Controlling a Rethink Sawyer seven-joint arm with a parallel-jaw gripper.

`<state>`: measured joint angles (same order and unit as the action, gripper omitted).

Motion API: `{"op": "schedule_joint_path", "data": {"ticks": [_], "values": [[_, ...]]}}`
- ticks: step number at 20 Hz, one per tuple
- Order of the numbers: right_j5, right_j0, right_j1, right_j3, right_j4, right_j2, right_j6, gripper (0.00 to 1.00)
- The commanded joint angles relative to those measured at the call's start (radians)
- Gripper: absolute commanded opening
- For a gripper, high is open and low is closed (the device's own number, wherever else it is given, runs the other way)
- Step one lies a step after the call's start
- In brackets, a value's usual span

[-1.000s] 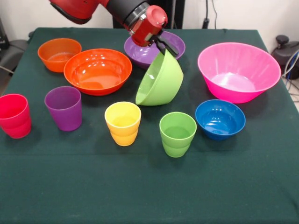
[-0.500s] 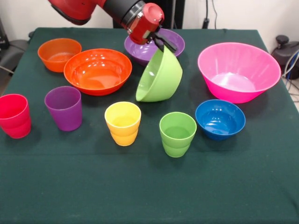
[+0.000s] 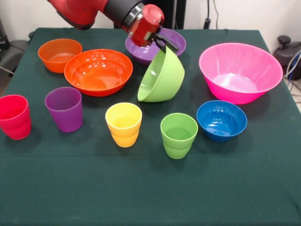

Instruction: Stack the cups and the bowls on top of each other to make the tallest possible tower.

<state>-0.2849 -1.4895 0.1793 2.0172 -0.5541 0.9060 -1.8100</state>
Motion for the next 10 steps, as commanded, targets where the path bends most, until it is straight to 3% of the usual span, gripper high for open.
{"op": "schedule_joint_path", "data": {"ticks": [1, 10], "values": [[-0.221, 0.03, 0.155, -0.238, 0.013, -0.148, 0.209, 0.0], [-0.384, 0.033, 0.151, -0.275, 0.106, -0.128, 0.261, 0.0]]}}
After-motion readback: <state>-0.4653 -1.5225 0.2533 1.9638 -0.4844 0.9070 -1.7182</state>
